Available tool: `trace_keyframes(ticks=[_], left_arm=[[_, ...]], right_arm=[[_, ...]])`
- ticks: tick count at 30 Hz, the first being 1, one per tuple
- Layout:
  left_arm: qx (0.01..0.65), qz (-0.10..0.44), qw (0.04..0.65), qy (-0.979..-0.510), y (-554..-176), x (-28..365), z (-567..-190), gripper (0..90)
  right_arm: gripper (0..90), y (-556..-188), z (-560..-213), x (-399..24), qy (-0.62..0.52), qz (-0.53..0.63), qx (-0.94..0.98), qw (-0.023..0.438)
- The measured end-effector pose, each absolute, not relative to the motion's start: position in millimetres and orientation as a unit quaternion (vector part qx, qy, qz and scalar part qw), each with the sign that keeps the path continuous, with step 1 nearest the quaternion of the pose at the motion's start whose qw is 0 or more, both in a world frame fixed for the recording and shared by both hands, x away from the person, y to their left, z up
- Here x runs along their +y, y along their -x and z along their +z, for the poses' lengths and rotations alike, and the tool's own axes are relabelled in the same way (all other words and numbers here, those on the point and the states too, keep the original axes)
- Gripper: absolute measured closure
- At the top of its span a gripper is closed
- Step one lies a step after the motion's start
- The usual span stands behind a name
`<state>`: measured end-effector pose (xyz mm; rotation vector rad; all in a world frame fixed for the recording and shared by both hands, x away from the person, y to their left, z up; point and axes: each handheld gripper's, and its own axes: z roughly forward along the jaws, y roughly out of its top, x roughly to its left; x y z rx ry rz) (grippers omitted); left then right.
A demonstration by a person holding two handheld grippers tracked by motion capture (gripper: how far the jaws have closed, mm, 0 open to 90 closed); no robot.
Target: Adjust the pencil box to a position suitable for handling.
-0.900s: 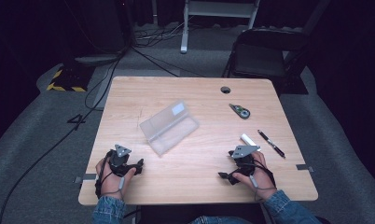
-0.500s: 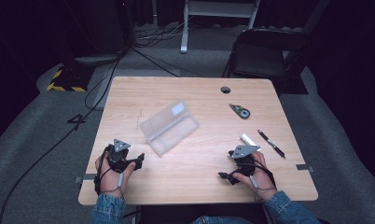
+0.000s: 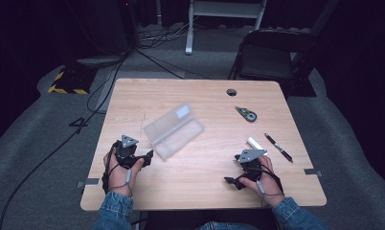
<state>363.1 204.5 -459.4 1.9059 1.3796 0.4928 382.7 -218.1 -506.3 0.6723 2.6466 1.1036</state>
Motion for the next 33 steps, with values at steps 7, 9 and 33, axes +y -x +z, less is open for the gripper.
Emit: trace_keyframes(ticks=[7,9,33], left_arm=[[0.544,0.199,0.373,-0.725,-374.5,199.3,-462.0,22.3],[0.552,0.199,0.367,-0.722,-377.4,197.3,-464.8,22.2],[0.536,0.146,0.326,-0.765,-400.0,170.8,-489.7,31.9]], right_arm=[[1.3,-382.7,-506.3,-218.1,-0.227,0.373,0.894,0.098],[1.3,-382.7,-506.3,-218.1,-0.227,0.373,0.894,0.098],[1.3,-379.2,-506.1,-217.6,-0.233,0.371,0.893,0.099]])
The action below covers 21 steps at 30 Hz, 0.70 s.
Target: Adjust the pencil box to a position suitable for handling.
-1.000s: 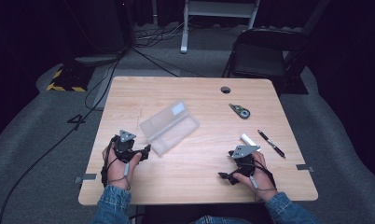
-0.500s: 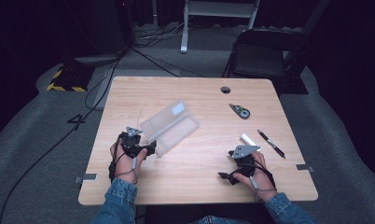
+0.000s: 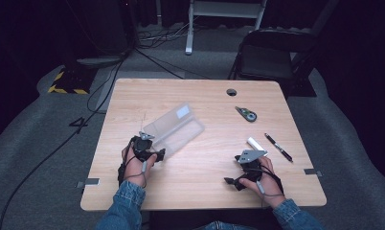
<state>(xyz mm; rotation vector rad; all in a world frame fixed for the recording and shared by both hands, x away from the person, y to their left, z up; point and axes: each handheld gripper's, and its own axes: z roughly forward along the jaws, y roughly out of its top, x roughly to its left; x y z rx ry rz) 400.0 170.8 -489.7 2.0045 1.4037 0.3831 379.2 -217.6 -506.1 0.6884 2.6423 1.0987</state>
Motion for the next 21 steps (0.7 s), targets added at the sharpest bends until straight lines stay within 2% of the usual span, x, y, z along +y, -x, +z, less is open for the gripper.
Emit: trace_keyframes(ticks=[5,6,8,9,11,13,21], left_arm=[[0.525,0.147,0.327,-0.772,-400.7,168.9,-494.1,33.6],[0.522,0.151,0.324,-0.775,-400.3,168.6,-494.3,34.2],[0.519,0.155,0.321,-0.777,-400.0,168.6,-494.4,35.9],[0.518,0.157,0.32,-0.778,-400.0,168.5,-494.5,36.0],[0.513,0.163,0.316,-0.781,-400.2,168.2,-494.7,36.1],[0.513,0.165,0.313,-0.782,-399.9,167.3,-495.0,36.1],[0.504,0.167,0.319,-0.785,-399.0,168.1,-496.1,35.9]], right_arm=[[2.7,-376.6,-505.7,-216.4,-0.243,0.369,0.891,0.103],[5.9,-375.7,-504.7,-216.0,-0.244,0.368,0.892,0.102],[23.9,-374.3,-500.0,-216.0,-0.236,0.369,0.893,0.099],[23.7,-373.8,-498.0,-216.2,-0.237,0.373,0.892,0.096],[17.0,-373.4,-495.6,-216.6,-0.243,0.379,0.888,0.094],[20.2,-372.9,-491.4,-218.7,-0.241,0.382,0.887,0.097],[20.2,-373.1,-471.0,-235.7,-0.256,0.396,0.875,0.114]])
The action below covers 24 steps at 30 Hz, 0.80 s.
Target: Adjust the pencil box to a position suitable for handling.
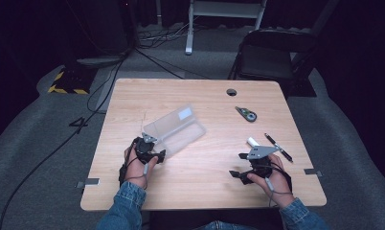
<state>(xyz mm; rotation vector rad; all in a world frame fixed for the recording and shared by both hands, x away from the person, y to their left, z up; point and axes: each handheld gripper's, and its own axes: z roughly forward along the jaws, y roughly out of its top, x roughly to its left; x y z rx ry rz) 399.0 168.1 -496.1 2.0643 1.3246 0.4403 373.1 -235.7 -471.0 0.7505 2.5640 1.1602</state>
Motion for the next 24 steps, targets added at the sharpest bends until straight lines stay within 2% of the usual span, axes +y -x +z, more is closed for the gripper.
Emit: trace_keyframes(ticks=[9,24], left_arm=[[0.479,0.159,0.325,-0.8,-391.0,164.0,-496.3,36.0],[0.399,0.132,0.34,-0.842,-369.4,150.7,-496.8,35.9]], right_arm=[[20.8,-376.6,-452.0,-258.3,-0.277,0.414,0.856,0.135],[21.3,-379.6,-435.6,-281.4,-0.3,0.425,0.84,0.154]])
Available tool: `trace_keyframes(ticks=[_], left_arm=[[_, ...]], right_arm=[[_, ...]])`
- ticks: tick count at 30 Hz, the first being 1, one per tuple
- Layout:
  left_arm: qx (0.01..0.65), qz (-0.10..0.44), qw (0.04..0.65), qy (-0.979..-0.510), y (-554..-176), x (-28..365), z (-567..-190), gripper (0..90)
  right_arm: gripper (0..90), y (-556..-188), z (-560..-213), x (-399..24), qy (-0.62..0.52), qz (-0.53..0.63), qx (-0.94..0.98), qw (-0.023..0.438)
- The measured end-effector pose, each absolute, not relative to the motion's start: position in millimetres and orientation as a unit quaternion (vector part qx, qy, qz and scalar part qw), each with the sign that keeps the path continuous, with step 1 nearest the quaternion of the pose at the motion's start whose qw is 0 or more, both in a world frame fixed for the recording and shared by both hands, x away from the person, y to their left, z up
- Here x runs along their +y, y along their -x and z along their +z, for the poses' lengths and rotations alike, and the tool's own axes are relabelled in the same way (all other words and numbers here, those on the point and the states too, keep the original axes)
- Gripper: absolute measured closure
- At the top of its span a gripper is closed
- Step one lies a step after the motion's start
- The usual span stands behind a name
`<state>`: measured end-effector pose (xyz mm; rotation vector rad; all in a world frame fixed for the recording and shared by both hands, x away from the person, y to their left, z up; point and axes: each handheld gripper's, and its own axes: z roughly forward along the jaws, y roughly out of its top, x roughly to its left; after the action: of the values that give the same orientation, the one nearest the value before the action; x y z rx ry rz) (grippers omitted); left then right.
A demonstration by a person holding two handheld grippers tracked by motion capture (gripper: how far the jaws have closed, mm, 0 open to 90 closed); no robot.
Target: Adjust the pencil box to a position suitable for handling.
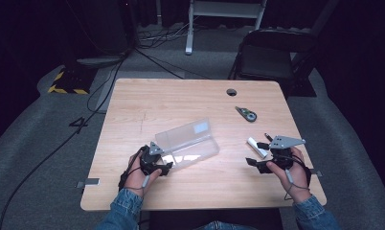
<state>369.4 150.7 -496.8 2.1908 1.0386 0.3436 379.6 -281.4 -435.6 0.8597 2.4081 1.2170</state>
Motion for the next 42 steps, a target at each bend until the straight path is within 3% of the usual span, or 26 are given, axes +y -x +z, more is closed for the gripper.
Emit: trace_keyframes(ticks=[18,32,34,36,42], left_arm=[[0.293,0.091,0.357,-0.882,-357.1,125.4,-497.6,35.7],[0.247,0.072,0.365,-0.894,-352.0,115.6,-498.2,35.6],[0.248,0.083,0.361,-0.895,-352.1,116.1,-496.8,32.8],[0.251,0.09,0.363,-0.893,-352.1,116.6,-494.6,24.1],[0.267,0.088,0.405,-0.87,-351.1,123.1,-483.6,24.5]], right_arm=[[21.1,-383.9,-432.7,-293.0,-0.307,0.421,0.838,0.16],[21.0,-383.6,-430.5,-297.2,-0.311,0.424,0.835,0.164],[21.0,-383.6,-429.4,-298.2,-0.311,0.425,0.834,0.166],[21.0,-383.6,-429.1,-298.6,-0.311,0.426,0.833,0.166],[20.9,-384.2,-428.0,-300.2,-0.313,0.428,0.831,0.168]])
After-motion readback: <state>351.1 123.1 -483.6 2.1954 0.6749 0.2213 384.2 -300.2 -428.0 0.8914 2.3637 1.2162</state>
